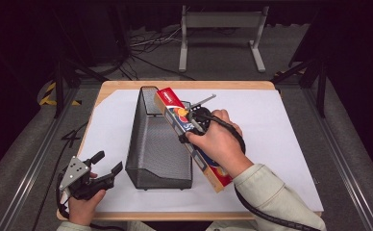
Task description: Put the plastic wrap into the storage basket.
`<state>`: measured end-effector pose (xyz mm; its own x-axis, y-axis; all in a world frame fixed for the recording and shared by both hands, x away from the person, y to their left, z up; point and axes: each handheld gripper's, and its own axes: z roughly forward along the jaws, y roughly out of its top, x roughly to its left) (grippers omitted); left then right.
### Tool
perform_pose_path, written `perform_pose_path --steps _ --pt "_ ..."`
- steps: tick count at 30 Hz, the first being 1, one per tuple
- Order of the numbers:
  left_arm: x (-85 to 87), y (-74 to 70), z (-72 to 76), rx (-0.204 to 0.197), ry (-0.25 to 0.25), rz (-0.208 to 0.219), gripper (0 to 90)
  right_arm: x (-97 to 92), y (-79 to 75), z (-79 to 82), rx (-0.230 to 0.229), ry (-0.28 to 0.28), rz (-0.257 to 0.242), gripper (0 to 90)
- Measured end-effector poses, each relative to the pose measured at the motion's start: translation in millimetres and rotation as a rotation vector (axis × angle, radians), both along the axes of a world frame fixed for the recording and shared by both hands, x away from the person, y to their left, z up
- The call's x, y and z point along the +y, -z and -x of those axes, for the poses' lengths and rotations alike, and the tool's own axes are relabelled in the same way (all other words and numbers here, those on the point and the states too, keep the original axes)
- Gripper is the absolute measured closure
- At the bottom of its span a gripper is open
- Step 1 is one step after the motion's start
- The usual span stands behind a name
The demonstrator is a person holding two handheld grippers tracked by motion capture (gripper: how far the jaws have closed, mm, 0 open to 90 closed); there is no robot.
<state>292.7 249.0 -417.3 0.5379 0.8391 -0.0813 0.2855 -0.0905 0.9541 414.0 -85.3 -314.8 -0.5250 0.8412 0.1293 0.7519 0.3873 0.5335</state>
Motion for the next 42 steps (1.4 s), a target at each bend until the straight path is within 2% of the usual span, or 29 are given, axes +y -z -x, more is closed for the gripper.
perform_pose_path --steps 3,6,11,14,18,20,30,37,42 --pt "0.6 0.8 0.7 0.000 -0.002 -0.001 23.6 7.7 0.6 -3.0 0.005 0.004 -0.016 40.0" --pt "0.1 1.5 0.8 0.001 -0.001 -0.004 23.6 15.3 0.9 -4.2 0.004 0.004 -0.003 40.0" --pt "0.5 1.2 0.8 0.000 0.001 -0.004 23.6 25.6 4.6 -7.2 0.036 0.029 0.002 40.0" --pt "0.0 1.0 0.0 0.000 0.002 0.000 23.6 31.2 8.3 -8.3 0.051 0.064 -0.017 39.9" --pt "-0.7 1.1 -0.6 0.001 0.006 -0.002 23.6 36.8 13.3 -8.7 0.070 0.074 -0.032 39.9" --pt "-0.8 1.1 -1.0 0.001 0.009 -0.003 23.6 41.7 19.1 -9.7 0.094 0.076 -0.020 39.9" --pt "0.4 1.1 -0.6 -0.001 0.005 0.003 23.6 49.4 29.6 -18.1 0.128 0.117 0.016 39.7" --pt "0.0 1.1 -0.6 0.003 0.008 0.000 23.6 53.8 33.5 -24.1 0.165 0.112 0.046 39.6" --pt "0.3 1.6 -1.1 0.003 0.009 0.004 23.5 56.8 36.0 -29.0 0.172 0.097 0.074 38.9"
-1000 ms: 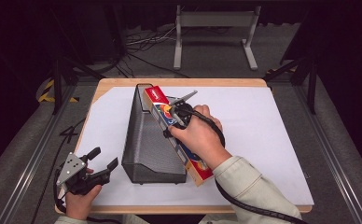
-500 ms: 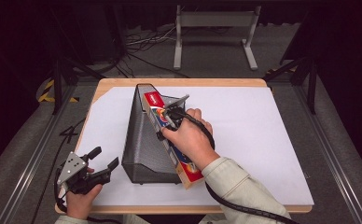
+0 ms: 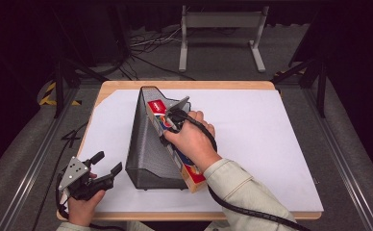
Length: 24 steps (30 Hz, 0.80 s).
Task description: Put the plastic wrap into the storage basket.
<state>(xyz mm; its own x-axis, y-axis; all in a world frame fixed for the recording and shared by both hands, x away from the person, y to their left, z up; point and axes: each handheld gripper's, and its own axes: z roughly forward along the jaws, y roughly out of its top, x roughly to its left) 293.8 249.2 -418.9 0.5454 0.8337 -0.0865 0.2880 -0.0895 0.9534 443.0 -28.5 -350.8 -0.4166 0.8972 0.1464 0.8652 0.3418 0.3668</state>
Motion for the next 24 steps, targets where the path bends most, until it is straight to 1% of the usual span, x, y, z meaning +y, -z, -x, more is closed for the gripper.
perform_pose_path --steps 3,4,7,8,12,15,18,19,20,22,23,24 --pt "0.0 0.1 -0.2 0.001 0.000 0.001 23.5 0.5 1.7 -2.4 -0.001 -0.013 0.007 38.6" --pt "-0.1 0.2 -0.2 0.001 0.001 0.000 23.5 0.3 3.7 -4.8 0.011 -0.025 0.006 38.5" --pt "0.0 0.3 -0.2 0.002 0.001 0.001 23.5 1.0 6.1 -7.0 0.020 -0.033 0.017 38.5" --pt "0.1 0.4 -0.3 0.002 0.001 0.000 23.4 1.6 7.8 -8.9 0.035 -0.040 0.024 38.5" --pt "0.8 0.8 -0.4 0.004 -0.002 0.001 23.5 3.6 8.0 -10.0 0.032 -0.046 0.036 38.4" --pt "1.3 1.0 -0.5 0.004 -0.002 0.001 23.4 5.3 8.7 -11.4 0.037 -0.058 0.035 38.0" --pt "1.4 1.3 -0.7 0.005 -0.001 0.002 23.5 4.7 8.0 -11.4 0.037 -0.059 0.029 36.8" --pt "1.5 1.3 -0.8 0.006 -0.001 0.003 23.5 3.9 7.3 -11.5 0.030 -0.059 0.022 35.6" --pt "1.5 1.3 -0.8 0.006 -0.001 0.004 23.4 3.7 5.7 -10.9 0.018 -0.053 0.011 32.6" --pt "1.5 1.2 -0.9 0.006 -0.001 0.004 23.4 3.5 1.6 -9.0 -0.022 -0.053 -0.010 26.2" --pt "1.4 1.2 -1.0 0.007 -0.001 0.004 23.4 3.7 -0.4 -6.5 -0.054 -0.062 -0.015 23.0" --pt "1.4 1.1 -1.4 0.003 -0.002 0.003 23.4 3.5 -1.3 -5.2 -0.065 -0.067 -0.020 21.6"
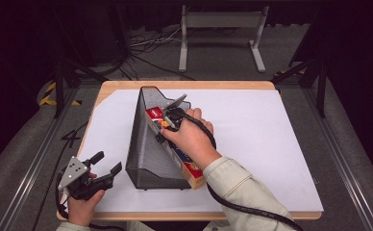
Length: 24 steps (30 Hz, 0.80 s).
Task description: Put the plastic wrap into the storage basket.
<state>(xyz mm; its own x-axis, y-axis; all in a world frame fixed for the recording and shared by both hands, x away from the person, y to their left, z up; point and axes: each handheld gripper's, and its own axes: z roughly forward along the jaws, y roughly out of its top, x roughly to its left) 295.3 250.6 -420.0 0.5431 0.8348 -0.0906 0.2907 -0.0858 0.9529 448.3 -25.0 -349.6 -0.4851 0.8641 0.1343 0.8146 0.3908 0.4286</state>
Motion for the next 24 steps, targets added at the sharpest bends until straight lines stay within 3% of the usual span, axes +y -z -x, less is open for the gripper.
perform_pose_path --steps 5,8,11,13,15,20,24 --pt "-0.1 0.4 -2.1 0.008 0.002 0.007 23.4 -4.5 -4.0 4.8 -0.041 -0.007 -0.033 19.9" --pt "-0.4 0.6 -2.8 0.005 0.002 0.010 23.4 -11.2 -8.4 8.0 -0.115 -0.040 -0.073 18.9" --pt "0.6 0.5 -2.8 0.003 -0.001 0.010 23.5 -18.9 -14.6 14.6 -0.201 -0.061 -0.164 19.0" --pt "0.8 0.7 -3.0 0.001 -0.004 0.016 23.5 -21.5 -16.1 16.2 -0.228 -0.074 -0.185 19.1" --pt "1.3 0.5 -3.2 0.004 -0.003 0.023 23.5 -29.0 -20.9 21.7 -0.289 -0.103 -0.225 19.1" --pt "1.3 0.5 -2.1 0.001 -0.005 0.019 23.5 -38.0 -28.3 28.2 -0.344 -0.139 -0.269 19.0" --pt "1.9 0.2 -0.9 0.000 -0.010 0.024 23.4 -46.7 -34.8 32.7 -0.340 -0.148 -0.316 18.8"
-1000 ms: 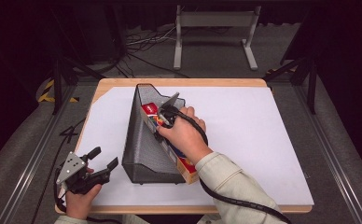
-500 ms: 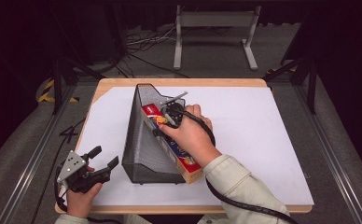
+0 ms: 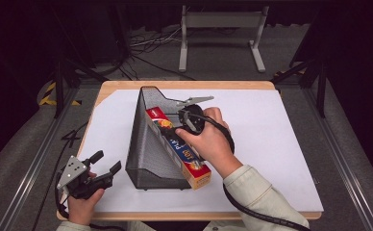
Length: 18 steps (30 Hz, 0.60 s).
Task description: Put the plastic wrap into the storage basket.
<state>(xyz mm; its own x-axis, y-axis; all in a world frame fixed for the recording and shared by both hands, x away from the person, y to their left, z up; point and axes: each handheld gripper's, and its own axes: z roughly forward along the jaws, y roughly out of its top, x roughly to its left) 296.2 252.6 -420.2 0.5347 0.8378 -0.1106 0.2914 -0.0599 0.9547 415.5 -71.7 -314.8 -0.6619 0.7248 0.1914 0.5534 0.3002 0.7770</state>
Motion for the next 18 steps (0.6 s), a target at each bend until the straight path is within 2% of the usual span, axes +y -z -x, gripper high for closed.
perform_pose_path --steps 7,13,15,16,18 --pt "-0.2 -0.2 -0.1 0.001 0.002 -0.005 23.3 -22.5 -11.1 10.5 -0.048 -0.033 -0.009 17.5" --pt "-1.7 -0.1 -1.3 0.008 0.008 -0.011 23.2 -58.8 -22.8 21.1 -0.085 -0.040 0.002 15.3" --pt "-2.2 -0.1 -1.4 0.008 0.008 -0.013 23.2 -63.1 -23.8 21.7 -0.090 -0.040 0.004 15.3" --pt "-2.5 -0.1 -1.4 0.006 0.008 -0.013 23.2 -75.9 -26.7 23.7 -0.111 -0.035 0.008 15.3" --pt "-2.9 -0.2 -1.4 0.007 0.008 -0.014 23.2 -81.6 -28.0 24.8 -0.119 -0.030 0.014 15.3"
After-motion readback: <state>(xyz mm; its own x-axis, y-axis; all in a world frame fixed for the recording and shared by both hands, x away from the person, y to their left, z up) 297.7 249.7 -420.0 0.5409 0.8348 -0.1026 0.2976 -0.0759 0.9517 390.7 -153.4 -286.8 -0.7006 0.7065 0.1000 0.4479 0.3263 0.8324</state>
